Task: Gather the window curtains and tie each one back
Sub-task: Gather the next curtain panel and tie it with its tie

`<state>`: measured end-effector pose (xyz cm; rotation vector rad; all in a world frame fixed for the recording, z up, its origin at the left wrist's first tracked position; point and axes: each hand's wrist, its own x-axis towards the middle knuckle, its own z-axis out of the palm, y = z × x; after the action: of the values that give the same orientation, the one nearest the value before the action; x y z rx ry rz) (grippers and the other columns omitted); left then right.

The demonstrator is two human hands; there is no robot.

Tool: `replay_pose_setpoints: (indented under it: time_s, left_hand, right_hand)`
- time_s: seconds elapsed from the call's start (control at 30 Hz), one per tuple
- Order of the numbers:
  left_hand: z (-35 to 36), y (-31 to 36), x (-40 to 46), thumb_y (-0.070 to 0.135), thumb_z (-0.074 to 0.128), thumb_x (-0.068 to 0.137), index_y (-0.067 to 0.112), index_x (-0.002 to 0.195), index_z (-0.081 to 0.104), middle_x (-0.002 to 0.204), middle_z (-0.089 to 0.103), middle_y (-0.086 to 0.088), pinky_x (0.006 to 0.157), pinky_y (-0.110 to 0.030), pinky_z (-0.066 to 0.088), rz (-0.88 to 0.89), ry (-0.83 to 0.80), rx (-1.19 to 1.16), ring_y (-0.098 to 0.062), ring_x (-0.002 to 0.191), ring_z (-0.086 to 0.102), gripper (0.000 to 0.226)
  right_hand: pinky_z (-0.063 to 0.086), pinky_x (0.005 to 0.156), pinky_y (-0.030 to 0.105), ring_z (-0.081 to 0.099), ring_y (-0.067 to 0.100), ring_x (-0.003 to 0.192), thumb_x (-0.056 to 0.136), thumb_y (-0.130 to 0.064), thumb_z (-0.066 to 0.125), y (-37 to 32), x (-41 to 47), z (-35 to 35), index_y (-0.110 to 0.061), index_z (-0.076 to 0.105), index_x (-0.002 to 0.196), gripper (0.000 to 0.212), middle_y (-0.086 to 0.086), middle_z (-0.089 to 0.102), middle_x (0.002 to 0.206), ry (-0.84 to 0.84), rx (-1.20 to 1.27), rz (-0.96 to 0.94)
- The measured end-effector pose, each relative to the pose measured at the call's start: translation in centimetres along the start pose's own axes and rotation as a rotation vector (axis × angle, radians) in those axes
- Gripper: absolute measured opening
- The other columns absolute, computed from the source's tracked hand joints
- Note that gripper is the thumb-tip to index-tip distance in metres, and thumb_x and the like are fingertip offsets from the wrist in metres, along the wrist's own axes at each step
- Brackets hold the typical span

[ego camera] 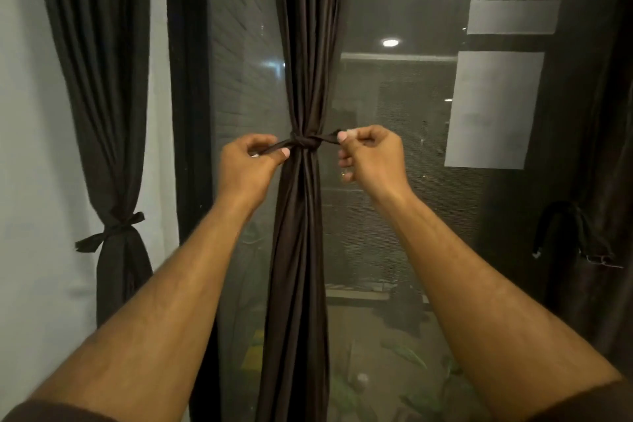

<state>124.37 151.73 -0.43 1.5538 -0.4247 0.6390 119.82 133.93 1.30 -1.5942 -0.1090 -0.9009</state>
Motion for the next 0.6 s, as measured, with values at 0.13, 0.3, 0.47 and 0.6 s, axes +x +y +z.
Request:
replay_pose_setpoints:
  time_s: [0.13, 0.3, 0.47, 0.6]
  left_hand:
    - [3.4, -0.2, -0.4, 0.035, 0.079, 0.081, 0.025, 0.110, 0.069, 0.117, 0.055, 0.000, 0.093, -0.034, 0.034, 0.523, 0.242, 0.390, -0.019, 0.113, 0.047, 0.033]
    - [8.8, -1.5, -0.8, 0.013, 0.075, 0.086, 0.013, 0.095, 0.070, 0.089, 0.061, 0.004, 0.071, -0.015, 0.044, 0.563, 0.058, 0.072, -0.004, 0.070, 0.055, 0.010]
    - [17.6, -3.7, -6.6, 0.016, 0.075, 0.089, 0.020, 0.086, 0.067, 0.076, 0.064, 0.004, 0.057, -0.027, 0.047, 0.437, -0.133, -0.052, -0.006, 0.063, 0.058, 0.009]
    - [27.7, -3.2, -13.7, 0.031, 0.075, 0.089, 0.024, 0.079, 0.065, 0.069, 0.069, 0.006, 0.056, -0.036, 0.054, 0.270, -0.354, -0.229, -0.010, 0.061, 0.065, 0.015]
  right_hand:
    - [0.050, 0.051, 0.030, 0.064, 0.014, 0.063, 0.097, -0.021, 0.071, 1.0, 0.7, -0.3, -0.011, 0.064, 0.097, 0.012, 0.004, 0.069, 0.074, -0.017, -0.014, -0.047]
    - [0.058, 0.058, 0.040, 0.064, 0.022, 0.062, 0.094, -0.021, 0.074, 1.5, 0.9, -2.9, -0.011, 0.063, 0.091, 0.015, 0.020, 0.069, 0.076, 0.068, -0.129, -0.191]
    - [0.058, 0.065, 0.036, 0.065, 0.016, 0.068, 0.095, -0.033, 0.072, 1.9, 0.2, -11.2, -0.016, 0.064, 0.097, 0.019, 0.001, 0.068, 0.077, 0.146, -0.370, -0.267]
    - [0.053, 0.062, 0.034, 0.060, 0.006, 0.064, 0.094, -0.037, 0.072, 2.4, -1.5, -21.3, -0.020, 0.064, 0.093, 0.019, -0.007, 0.065, 0.072, 0.297, -0.558, -0.262]
